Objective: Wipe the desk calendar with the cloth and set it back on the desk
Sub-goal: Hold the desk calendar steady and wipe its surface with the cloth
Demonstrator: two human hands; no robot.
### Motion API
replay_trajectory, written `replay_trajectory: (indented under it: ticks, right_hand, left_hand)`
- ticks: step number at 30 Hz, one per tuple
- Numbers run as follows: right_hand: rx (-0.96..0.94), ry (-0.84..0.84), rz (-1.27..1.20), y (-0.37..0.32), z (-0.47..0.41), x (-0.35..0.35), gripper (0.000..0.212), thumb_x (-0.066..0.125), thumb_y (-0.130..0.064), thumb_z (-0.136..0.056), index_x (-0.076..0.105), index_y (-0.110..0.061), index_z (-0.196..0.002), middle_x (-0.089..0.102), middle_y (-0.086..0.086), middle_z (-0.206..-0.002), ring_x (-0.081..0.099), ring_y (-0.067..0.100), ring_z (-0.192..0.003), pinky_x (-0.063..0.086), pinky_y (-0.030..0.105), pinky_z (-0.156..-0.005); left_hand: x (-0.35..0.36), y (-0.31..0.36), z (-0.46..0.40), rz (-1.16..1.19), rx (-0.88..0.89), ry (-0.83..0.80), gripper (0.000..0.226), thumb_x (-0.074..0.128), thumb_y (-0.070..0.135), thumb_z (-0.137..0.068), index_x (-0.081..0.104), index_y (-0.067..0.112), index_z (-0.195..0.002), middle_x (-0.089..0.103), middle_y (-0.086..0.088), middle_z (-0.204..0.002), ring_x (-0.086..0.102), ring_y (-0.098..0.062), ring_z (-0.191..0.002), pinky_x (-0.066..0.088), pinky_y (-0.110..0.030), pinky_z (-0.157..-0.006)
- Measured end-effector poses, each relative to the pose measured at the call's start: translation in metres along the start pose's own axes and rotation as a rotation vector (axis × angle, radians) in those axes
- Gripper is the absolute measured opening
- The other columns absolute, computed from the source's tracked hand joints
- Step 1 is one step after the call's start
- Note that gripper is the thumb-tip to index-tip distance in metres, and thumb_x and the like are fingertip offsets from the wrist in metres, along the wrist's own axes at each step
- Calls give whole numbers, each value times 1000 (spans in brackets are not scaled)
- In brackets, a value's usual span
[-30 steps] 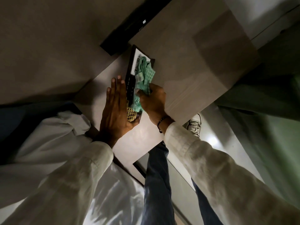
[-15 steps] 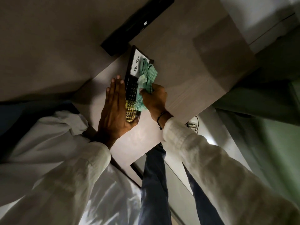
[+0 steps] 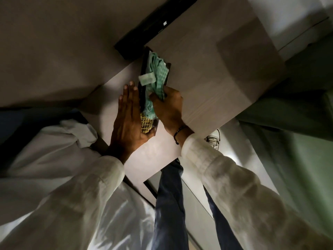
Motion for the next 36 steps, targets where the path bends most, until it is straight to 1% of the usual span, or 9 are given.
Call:
replay_trajectory:
  ticks: [4, 7, 14, 17, 21, 23, 26, 31, 36]
  right_hand:
    - [142, 51, 39, 13, -13, -7, 12, 71, -10, -85, 75, 1, -82, 68, 8, -69, 64, 20, -64, 57, 41, -63]
    - [29, -12, 72, 6, -7, -4, 10, 72, -14, -85, 77, -6, -85, 75, 4, -75, 69, 18, -66, 56, 31, -60]
    - [196, 65, 78, 10, -9, -3, 12, 73, -12, -83, 79, -2, -87, 71, 5, -75, 65, 17, -69, 63, 42, -70]
    - [269, -113, -106, 2, -5, -2, 15, 72, -7, -85, 77, -2, -98, 79, 17, -94, 69, 19, -71, 62, 36, -70]
    - [331, -273, -272, -9, -8, -26, 24, 68, -2, -88, 73, 1, -112, 77, 18, -110, 75, 32, -98, 64, 41, -84]
    - [276, -176, -116, -13, -17, -54, 22, 66, -2, -89, 73, -1, -110, 77, 12, -103, 76, 32, -95, 65, 46, -83]
    - [-70, 4, 264, -29, -40, -106, 18, 61, -4, -92, 74, -1, -104, 73, 8, -90, 73, 30, -83, 63, 49, -78]
    - [-418, 206, 643, -35, -83, -166, 34, 56, -4, -89, 67, -5, -121, 72, 17, -117, 71, 32, -100, 60, 35, -81]
    - [-202, -365, 1171, 10, -105, -153, 67, 65, -24, -88, 40, -7, -148, 34, 20, -158, 35, 41, -145, 40, 49, -113]
  left_hand:
    - [4, 0, 1, 14, -19, -6, 113, 81, 53, -87, 23, -13, -160, 26, -34, -169, 26, -48, -159, 27, -56, -131]
    - [8, -3, 3, 13, -27, 8, 114, 80, 55, -87, 22, -11, -160, 26, -33, -169, 26, -47, -159, 25, -55, -132]
    - [11, -7, 3, 23, -25, -9, 121, 79, 58, -85, 15, -7, -163, 21, -30, -172, 21, -44, -162, 19, -51, -134]
    - [11, -9, 3, 34, -62, -21, 121, 78, 60, -85, 13, -6, -164, 19, -29, -173, 19, -43, -163, 12, -46, -136]
    - [9, -5, 4, 25, -99, -36, 116, 71, 63, -90, 13, -3, -165, 15, -24, -176, 15, -37, -165, 7, -42, -136]
    - [8, -2, 5, 27, -113, -45, 117, 71, 62, -90, 11, -2, -166, 13, -22, -177, 12, -36, -166, 10, -46, -136]
    - [6, 0, 6, 37, -132, -77, 122, 74, 62, -87, 5, 0, -167, 8, -21, -178, 9, -37, -166, 12, -51, -136]
    - [4, 2, 7, 36, -154, -87, 121, 68, 67, -89, 4, 2, -168, 8, -22, -177, 9, -40, -165, 18, -59, -133]
    - [-2, 9, 7, -31, -170, -69, 117, 67, 67, -91, 11, -3, -166, 13, -25, -176, 15, -43, -164, 23, -62, -131]
Point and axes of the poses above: each hand's wrist, its own z-axis away from the middle knuckle, its own x-axis out of the palm, y = z × x, the point moved 3 cm from there along -z, towards the middle knuckle
